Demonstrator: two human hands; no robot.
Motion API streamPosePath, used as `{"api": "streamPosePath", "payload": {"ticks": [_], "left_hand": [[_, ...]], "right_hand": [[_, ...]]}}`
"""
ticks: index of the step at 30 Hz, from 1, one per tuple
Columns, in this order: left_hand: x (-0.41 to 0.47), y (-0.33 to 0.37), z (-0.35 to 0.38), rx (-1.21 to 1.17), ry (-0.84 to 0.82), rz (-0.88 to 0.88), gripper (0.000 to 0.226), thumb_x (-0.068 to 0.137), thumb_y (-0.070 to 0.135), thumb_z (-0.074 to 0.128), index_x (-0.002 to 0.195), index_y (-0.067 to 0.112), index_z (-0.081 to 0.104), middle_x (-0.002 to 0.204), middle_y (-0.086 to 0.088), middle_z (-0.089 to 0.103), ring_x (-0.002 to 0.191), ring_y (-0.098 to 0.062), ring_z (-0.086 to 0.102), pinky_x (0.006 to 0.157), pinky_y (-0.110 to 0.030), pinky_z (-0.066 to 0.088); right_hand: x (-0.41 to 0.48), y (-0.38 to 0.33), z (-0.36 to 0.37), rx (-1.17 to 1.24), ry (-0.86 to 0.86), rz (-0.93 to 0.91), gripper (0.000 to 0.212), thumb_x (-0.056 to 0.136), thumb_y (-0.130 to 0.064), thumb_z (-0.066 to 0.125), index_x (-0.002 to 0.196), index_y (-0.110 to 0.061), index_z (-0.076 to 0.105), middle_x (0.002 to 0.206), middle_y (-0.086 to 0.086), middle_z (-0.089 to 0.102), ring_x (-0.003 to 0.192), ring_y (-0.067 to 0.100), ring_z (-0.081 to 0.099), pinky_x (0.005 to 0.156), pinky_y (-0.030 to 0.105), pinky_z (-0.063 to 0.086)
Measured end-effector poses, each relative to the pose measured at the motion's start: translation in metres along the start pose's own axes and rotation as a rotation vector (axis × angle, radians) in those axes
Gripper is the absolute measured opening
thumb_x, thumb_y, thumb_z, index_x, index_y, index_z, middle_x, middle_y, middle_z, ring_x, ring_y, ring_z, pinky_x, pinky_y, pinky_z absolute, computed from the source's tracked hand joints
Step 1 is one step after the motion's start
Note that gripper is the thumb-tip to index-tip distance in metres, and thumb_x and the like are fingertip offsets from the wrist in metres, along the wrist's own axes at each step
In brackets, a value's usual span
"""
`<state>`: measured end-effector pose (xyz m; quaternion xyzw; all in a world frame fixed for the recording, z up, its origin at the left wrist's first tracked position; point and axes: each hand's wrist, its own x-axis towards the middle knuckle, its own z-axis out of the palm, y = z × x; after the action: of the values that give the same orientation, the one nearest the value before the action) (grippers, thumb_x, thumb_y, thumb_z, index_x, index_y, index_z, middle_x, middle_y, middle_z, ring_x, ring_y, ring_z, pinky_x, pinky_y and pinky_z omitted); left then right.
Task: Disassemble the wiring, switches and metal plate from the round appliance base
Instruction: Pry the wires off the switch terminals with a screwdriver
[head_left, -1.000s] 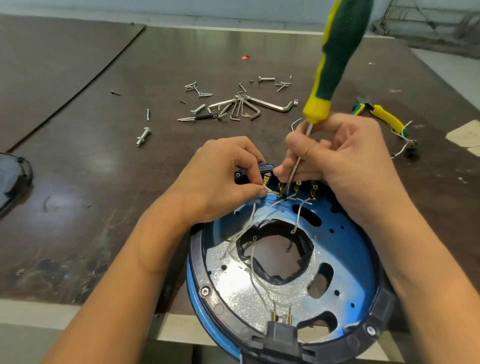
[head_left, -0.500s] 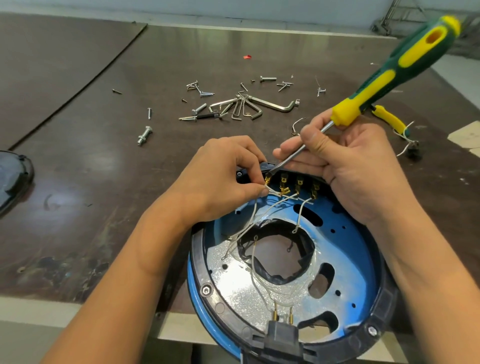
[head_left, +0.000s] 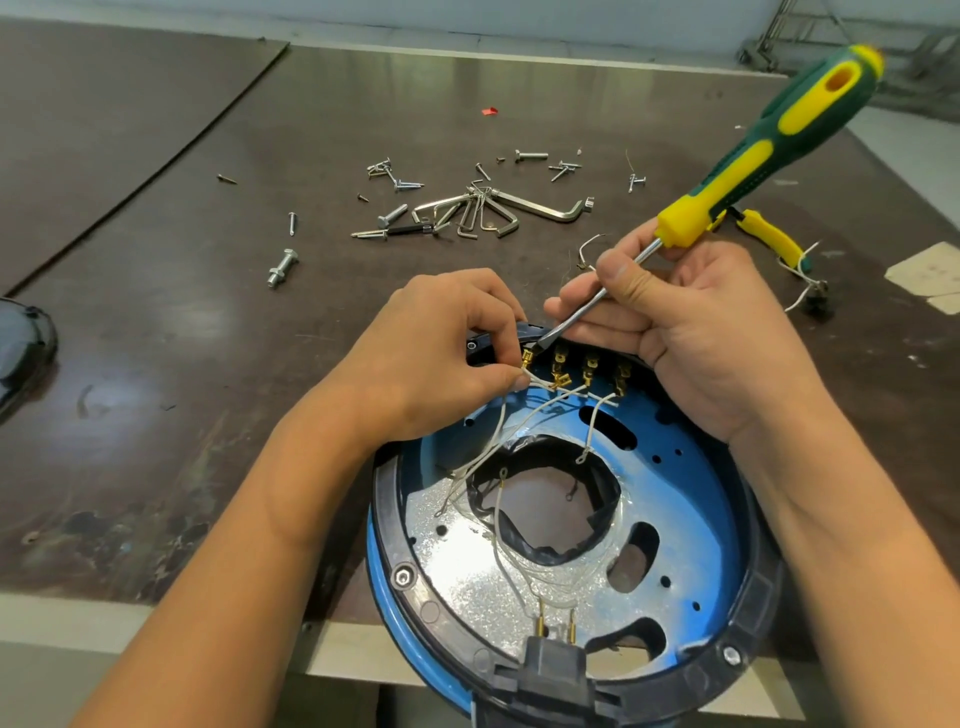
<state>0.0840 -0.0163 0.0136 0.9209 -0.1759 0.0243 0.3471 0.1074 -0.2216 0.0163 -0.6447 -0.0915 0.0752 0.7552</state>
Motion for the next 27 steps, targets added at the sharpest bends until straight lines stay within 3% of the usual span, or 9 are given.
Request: {"api": "streamPosePath", "payload": {"ticks": [16, 21, 27], "left_hand": [[0.0013, 0.0027, -0.0006, 0.032, -0.023, 0.008, 0.017, 0.075, 0.03, 0.082, 0.065, 0.028, 0.069, 0.113, 0.021, 0.063, 0.103, -0.002, 0.059, 0.101, -0.047, 0.042], [-0.0002, 0.0028, -0.0006, 0.041, -0.042, 0.017, 0.017, 0.074, 0.034, 0.083, 0.064, 0.029, 0.07, 0.113, 0.021, 0.06, 0.102, -0.003, 0.059, 0.099, -0.049, 0.042], [0.0001, -0.0017, 0.0002, -0.018, -0.009, 0.016, 0.017, 0.074, 0.029, 0.084, 0.065, 0.026, 0.07, 0.111, 0.019, 0.064, 0.103, -0.002, 0.06, 0.097, -0.042, 0.045]], "right_hand": [[0.0021, -0.0049, 0.0015, 0.025, 0.007, 0.081, 0.006, 0.101, -0.007, 0.059, 0.097, -0.008, 0.054, 0.081, 0.012, 0.077, 0.086, 0.034, 0.079, 0.067, 0.033, 0.063], [0.0007, -0.0021, 0.0029, -0.103, -0.055, 0.029, 0.006, 0.1, -0.006, 0.061, 0.094, -0.005, 0.06, 0.084, 0.015, 0.077, 0.086, 0.036, 0.078, 0.072, 0.038, 0.065], [0.0002, -0.0025, 0.0016, 0.069, 0.019, 0.031, 0.013, 0.102, -0.007, 0.057, 0.089, -0.01, 0.056, 0.078, 0.011, 0.075, 0.084, 0.033, 0.079, 0.067, 0.033, 0.063]]}}
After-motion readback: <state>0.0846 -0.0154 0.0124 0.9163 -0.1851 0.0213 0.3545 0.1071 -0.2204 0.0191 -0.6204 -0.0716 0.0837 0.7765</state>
